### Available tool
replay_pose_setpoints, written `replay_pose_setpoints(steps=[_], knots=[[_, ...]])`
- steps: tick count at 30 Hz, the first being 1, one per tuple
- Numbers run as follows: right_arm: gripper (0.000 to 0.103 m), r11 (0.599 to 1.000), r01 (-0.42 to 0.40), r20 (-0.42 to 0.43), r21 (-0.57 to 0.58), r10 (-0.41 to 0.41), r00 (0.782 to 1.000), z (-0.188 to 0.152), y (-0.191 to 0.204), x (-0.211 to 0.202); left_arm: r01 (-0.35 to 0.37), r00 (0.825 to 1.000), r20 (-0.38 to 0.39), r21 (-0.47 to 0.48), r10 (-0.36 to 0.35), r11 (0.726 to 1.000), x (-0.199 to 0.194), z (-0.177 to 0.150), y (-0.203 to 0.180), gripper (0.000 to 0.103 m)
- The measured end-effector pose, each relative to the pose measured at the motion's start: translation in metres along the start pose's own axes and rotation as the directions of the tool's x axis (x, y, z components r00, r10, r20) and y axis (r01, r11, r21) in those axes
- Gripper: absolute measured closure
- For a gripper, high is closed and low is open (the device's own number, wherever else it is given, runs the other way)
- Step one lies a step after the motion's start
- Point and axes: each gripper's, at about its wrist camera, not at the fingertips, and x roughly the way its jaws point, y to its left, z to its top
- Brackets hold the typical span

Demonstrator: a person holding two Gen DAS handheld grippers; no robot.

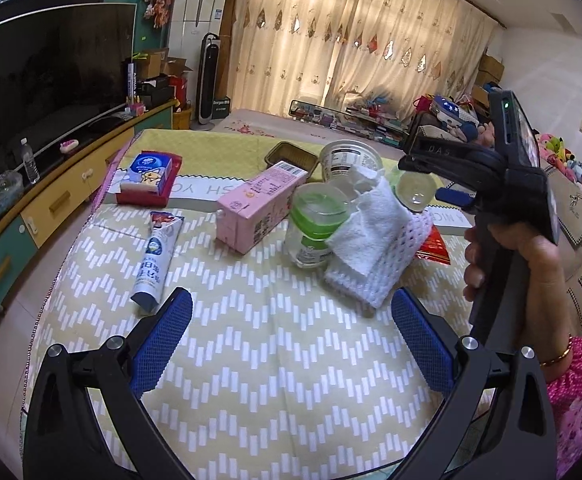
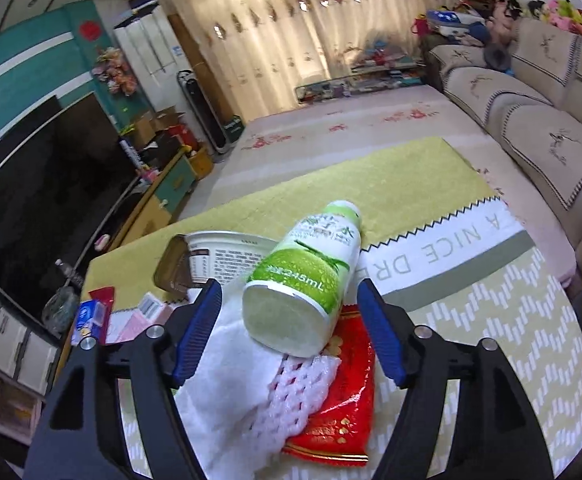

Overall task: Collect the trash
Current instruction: 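Grasp the green-labelled bottle with the right gripper, then carry the green-labelled bottle to the yellow bin and release it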

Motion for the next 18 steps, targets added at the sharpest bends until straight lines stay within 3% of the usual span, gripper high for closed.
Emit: replay_pose_setpoints(steps=[5,6,7,9,18], knots=[[0.036,0.999,0.045,0.005,0.014,-0.045,0.999,-0.006,0.001,0.013,0.005,1.000,-0.006,-0.015,-0.005,1.000,0.004,-0.002,0.009,0.005],[0.038,0.999,0.052,0.005,0.010,-0.052,0.999,-0.008,0.002,0.016,0.006,1.000,-0.010,-0.019,-0.006,1.000,0.006,-0.002,0.010,0.005],[0.047,0.998,0.060,0.002,0.001,-0.060,0.998,-0.009,0.003,0.018,0.009,1.000,-0.017,-0.024,-0.009,1.000,0.007,-0.003,0.010,0.005],[0.048,0.999,0.052,0.002,0.005,-0.052,0.999,-0.010,0.001,0.017,0.016,1.000,-0.022,-0.028,-0.017,0.999,0.007,-0.005,0.011,0.005],[0.051,1.000,0.027,0.124,-0.011,-0.026,0.992,-0.003,-0.020,-0.045,0.018,0.999,-0.028,-0.027,-0.019,0.999,0.009,-0.008,0.009,0.005]])
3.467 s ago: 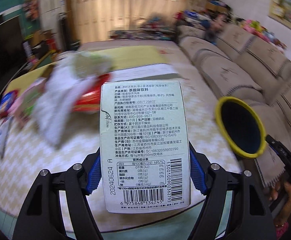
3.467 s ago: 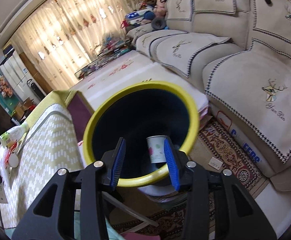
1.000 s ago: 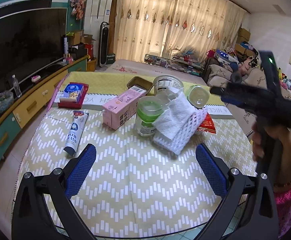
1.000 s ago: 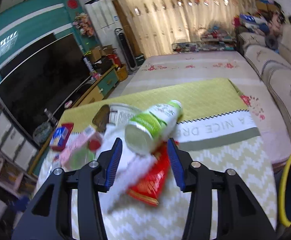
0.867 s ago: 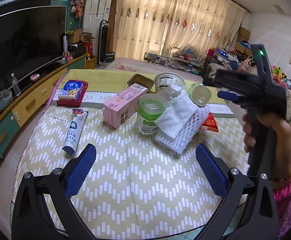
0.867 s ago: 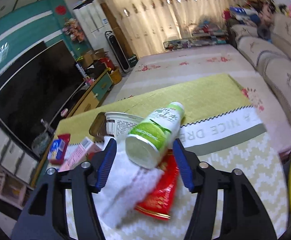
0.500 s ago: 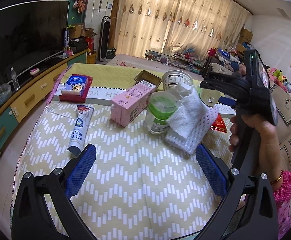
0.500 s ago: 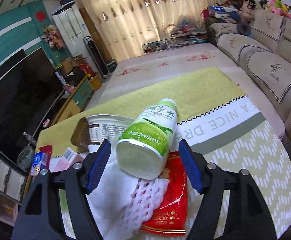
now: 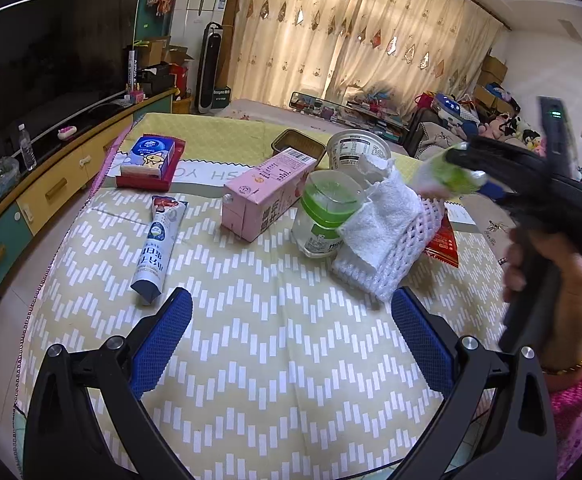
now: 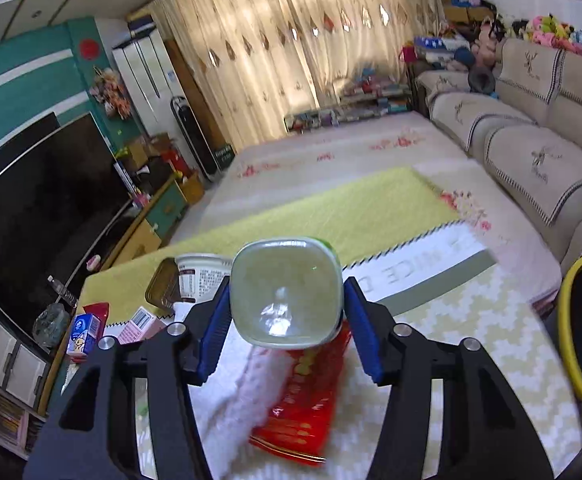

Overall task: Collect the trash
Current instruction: 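Carry the green-labelled bottle to the yellow bin and release it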

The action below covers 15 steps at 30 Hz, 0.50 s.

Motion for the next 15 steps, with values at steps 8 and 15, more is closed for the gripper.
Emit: replay_pose_setpoints(steps=[8,15], knots=[[0.052,1.000,-0.012,0.016,0.024,0.011,1.000,0.001,-0.038,-0.030,0.013,1.000,-0.005,0.025,-0.013,1.000,-0.002,-0.004,-0.014,0.005],[0.052,0.998,-0.045,0.023,0.038,0.044,0.999,-0.001,-0.059,-0.057,0.019,1.000,-0.004,0.049,-0.019,0.999,-0.007,-0.007,-0.028,0.005]])
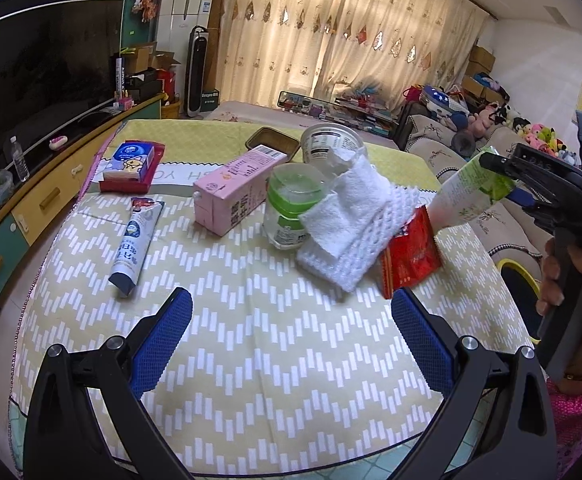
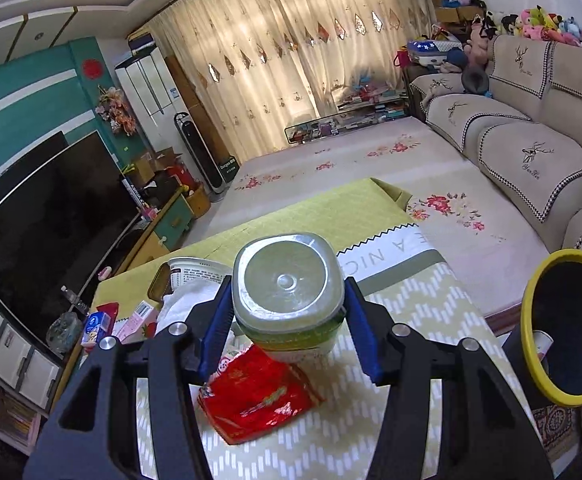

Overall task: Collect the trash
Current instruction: 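Carry the green-labelled bottle to the yellow bin and release it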

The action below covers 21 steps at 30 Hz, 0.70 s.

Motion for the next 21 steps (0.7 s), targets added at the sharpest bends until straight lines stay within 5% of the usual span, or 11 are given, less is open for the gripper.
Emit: replay_pose_setpoints(steps=[21], knots=[[0.052,0.998,-0.051,0.081,0.048,0.047,0.996,0.004,-0.058,-0.079,0.058,0.998,-0.035,0.125,-0.053,0.991,0.005,-0.010,-0.060,0.005]])
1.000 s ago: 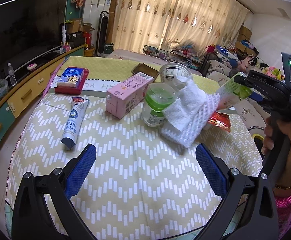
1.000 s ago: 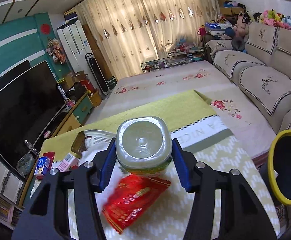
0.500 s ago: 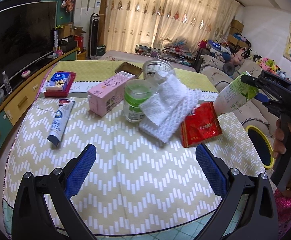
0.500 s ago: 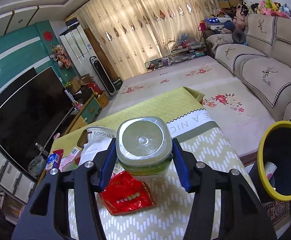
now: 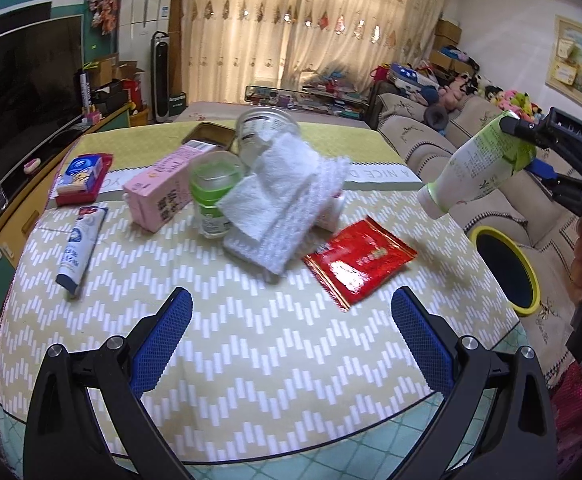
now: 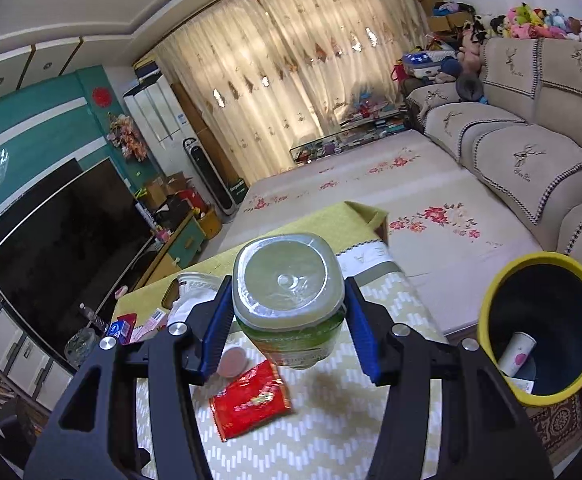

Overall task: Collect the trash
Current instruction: 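Carry the green-labelled bottle to the yellow bin and release it, then grasp the red snack packet with the left gripper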

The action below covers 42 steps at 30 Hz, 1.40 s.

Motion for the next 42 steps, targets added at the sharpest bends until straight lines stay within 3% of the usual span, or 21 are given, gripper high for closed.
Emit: replay_pose_setpoints(steps=[4,7,12,16,25,33,42], knots=[[0.052,0.999,0.042,0.038,0.033,-0.043,0.998,0.005,-0.030,-0.022,0.010,1.000,-0.006,0.026,-0.010,1.000,0.002,-0.001,-0.016,0.005],[0.052,0.990,0.124,0.080,0.063,-0.128,0.989,0.008,-0.062,-0.042,0.015,1.000,-0.013,0.045,-0.014,0.999,0.005,-0.002,-0.027,0.005],[0.052,0.947,0.295,0.108,0.129,-0.309,0.945,0.006,-0.126,-0.066,0.031,0.999,-0.042,0.070,-0.028,0.997,0.018,-0.005,-0.048,0.005],[0.052,0.898,0.411,0.045,0.158,-0.423,0.905,-0.004,-0.179,-0.055,0.036,0.998,-0.061,0.092,-0.031,0.995,0.028,-0.006,-0.063,0.005],[0.051,0.865,0.467,-0.124,0.182,-0.451,0.884,-0.037,-0.248,-0.007,0.022,0.994,-0.112,0.117,-0.009,0.993,0.054,-0.004,-0.085,0.005],[0.049,0.859,0.472,-0.176,0.197,-0.442,0.879,-0.047,-0.263,0.008,0.004,0.990,-0.143,0.118,0.013,0.993,0.074,0.000,-0.086,0.005],[0.047,0.870,0.454,-0.160,0.192,-0.429,0.889,-0.044,-0.252,0.005,-0.013,0.987,-0.156,0.159,0.038,0.987,0.094,0.008,-0.087,0.005]])
